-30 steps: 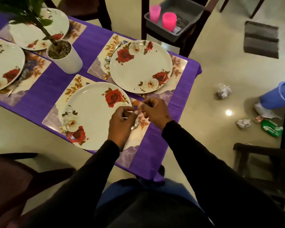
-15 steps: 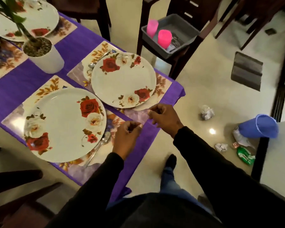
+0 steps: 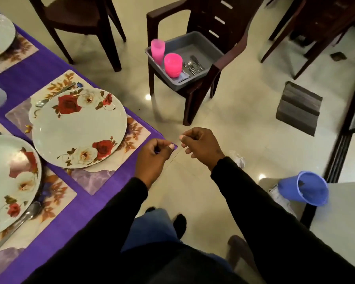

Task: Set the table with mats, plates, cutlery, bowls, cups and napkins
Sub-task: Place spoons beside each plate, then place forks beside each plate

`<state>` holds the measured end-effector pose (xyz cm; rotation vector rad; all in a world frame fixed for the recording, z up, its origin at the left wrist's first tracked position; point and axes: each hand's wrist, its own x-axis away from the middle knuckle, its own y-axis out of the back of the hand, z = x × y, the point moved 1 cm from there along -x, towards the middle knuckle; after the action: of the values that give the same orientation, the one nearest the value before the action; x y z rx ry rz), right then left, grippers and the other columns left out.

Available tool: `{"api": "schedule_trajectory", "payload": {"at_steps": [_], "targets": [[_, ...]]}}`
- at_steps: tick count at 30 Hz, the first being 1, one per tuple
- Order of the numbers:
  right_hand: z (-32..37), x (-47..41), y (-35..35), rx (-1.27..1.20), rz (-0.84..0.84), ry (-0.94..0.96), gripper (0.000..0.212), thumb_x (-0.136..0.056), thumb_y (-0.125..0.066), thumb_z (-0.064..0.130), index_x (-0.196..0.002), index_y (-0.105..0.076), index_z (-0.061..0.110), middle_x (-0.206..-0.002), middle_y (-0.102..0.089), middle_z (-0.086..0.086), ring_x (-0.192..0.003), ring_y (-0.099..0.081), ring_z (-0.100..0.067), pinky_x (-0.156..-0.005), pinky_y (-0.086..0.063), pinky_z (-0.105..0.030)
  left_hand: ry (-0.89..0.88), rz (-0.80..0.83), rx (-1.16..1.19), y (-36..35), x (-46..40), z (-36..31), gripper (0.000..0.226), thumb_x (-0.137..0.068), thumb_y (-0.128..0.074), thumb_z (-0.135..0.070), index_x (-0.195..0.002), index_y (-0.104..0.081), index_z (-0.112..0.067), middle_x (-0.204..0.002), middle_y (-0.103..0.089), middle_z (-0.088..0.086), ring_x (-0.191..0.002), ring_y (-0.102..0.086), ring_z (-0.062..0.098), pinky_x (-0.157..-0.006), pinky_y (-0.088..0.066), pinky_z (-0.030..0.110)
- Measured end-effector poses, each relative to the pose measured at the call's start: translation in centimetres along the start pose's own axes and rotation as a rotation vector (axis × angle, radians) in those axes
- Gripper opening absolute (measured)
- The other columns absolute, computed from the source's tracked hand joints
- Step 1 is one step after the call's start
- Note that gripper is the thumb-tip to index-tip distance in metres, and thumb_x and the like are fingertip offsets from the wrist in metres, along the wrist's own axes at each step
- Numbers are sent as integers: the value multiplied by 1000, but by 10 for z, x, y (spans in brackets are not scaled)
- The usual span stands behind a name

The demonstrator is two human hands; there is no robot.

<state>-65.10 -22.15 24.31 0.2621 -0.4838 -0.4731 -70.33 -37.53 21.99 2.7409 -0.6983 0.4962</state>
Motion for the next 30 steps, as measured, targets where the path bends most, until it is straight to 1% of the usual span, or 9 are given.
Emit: {"api": "schedule_trajectory", "payload": {"at_steps": [4, 7, 13, 17, 20, 22, 25, 28, 30], "targets": [[4, -51, 25, -24, 49, 16, 8, -94, -64, 21, -90, -66, 16, -83, -69, -3, -67, -62, -11, -54, -44, -15, 6, -30, 6, -31, -36, -18, 13, -95, -67, -29, -104, -69, -20, -97, -73, -1, -91, -70, 17, -71, -56, 29], [9, -98, 39, -2, 81, 36, 12, -93, -66, 25, -94, -68, 13, -86, -71, -4, -69, -64, -11, -58, -47, -19, 9, -86, 38, -51, -75, -30, 7, -95, -68, -26, -99, -70, -20, -93, -73, 0, -90, -70, 21, -74, -59, 39], [29, -206, 89, 67, 118, 50, 6, -89, -68, 27, -87, -69, 22, -87, -72, 0, -73, -63, -13, -66, -48, -29, 54, -141, 99, -93, -182, -67, 10, -95, -68, -27, -96, -69, -17, -84, -69, -2, -78, -64, 13, -69, -55, 35], [41, -270, 130, 108, 113, 39, 12, -83, -68, 33, -86, -70, 21, -81, -73, 3, -70, -64, -12, -65, -51, -30, 97, -128, 167, -132, -244, -101, 8, -94, -69, -25, -93, -70, -17, -79, -69, -3, -75, -62, 12, -67, -52, 33], [51, -320, 159, 53, 79, 19, 6, -86, -67, 20, -85, -70, 15, -73, -71, -2, -61, -63, -10, -57, -49, -26, 104, -83, 161, -167, -292, -130, 11, -96, -67, -24, -97, -69, -13, -87, -72, 9, -76, -63, 16, -66, -51, 33], [51, -347, 175, 48, 86, 17, 6, -87, -65, 14, -84, -69, 14, -71, -71, -2, -57, -62, -8, -54, -49, -23, 118, -75, 162, -187, -320, -143, 9, -96, -64, -18, -97, -69, -12, -88, -73, 12, -76, -64, 19, -65, -49, 31], [49, -399, 195, 78, 123, 22, 5, -83, -67, 22, -81, -70, 18, -73, -72, -1, -64, -66, -13, -62, -55, -33, 141, -86, 161, -215, -362, -159, 10, -94, -61, -7, -101, -69, -6, -80, -70, 10, -69, -63, 18, -61, -46, 27], [47, -456, 209, 77, 180, 5, 12, -77, -69, 28, -81, -70, 17, -78, -73, -6, -73, -71, -23, -73, -60, -46, 189, -133, 206, -234, -403, -181, 16, -94, -58, 2, -106, -68, 1, -79, -68, 3, -59, -63, 2, -55, -48, 17], [54, -493, 214, 98, 276, 8, 17, -76, -69, 31, -84, -70, 16, -80, -73, -7, -78, -72, -27, -76, -60, -52, 235, -184, 187, -242, -424, -197, 16, -95, -57, 0, -105, -67, -8, -84, -70, 1, -67, -66, 5, -58, -51, 18]]}}
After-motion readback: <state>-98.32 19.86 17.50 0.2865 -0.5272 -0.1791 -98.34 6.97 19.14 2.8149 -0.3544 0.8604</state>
